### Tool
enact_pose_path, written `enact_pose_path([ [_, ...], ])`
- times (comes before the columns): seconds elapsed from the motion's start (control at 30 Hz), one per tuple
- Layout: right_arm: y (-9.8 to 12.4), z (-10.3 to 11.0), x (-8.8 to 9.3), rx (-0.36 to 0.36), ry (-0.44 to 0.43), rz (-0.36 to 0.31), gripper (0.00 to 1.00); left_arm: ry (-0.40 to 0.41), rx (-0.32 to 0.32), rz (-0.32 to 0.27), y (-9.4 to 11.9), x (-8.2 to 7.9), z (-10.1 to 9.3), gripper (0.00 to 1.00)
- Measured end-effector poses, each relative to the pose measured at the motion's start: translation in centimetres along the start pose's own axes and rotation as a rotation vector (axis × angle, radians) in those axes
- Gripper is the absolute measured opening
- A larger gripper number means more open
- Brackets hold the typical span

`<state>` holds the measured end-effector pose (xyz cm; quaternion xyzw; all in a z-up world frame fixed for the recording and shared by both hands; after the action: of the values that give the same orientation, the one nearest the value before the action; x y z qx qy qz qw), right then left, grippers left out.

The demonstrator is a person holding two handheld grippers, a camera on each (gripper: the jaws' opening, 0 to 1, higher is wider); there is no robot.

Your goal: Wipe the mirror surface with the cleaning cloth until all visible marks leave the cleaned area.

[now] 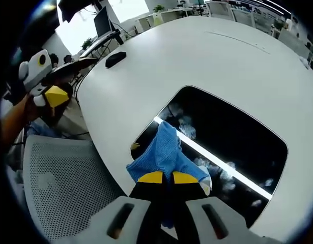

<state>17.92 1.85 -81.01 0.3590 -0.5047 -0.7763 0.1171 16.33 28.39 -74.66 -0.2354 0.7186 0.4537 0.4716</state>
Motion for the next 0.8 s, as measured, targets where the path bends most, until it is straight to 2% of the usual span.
enact_pose_path([
  [0.37, 0.6, -1.0, 0.7, 0.008, -0.021, 0.000, 0.00, 0.009, 0.009, -0.005, -0.1, 0.0, -0.4, 0.99],
  [0.8, 1.4, -2.1, 1.4, 0.026, -0.040, 0.003, 0.00, 0.007, 0.016, 0.007, -0.4, 0.2, 0.1, 0.99],
])
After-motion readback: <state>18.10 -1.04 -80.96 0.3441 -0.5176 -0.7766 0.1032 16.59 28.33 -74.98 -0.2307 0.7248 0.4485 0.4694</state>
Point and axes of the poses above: the point that each gripper's makers call its tool centre point, and the gripper's own axes: y roughly backward along the fingers, z roughly to its left, x roughly out of its underside, the point moved 8 cm from there along y, roughly backward along the fingers, and after that the axes turned 1 degree about y, right-handed, at the moved point
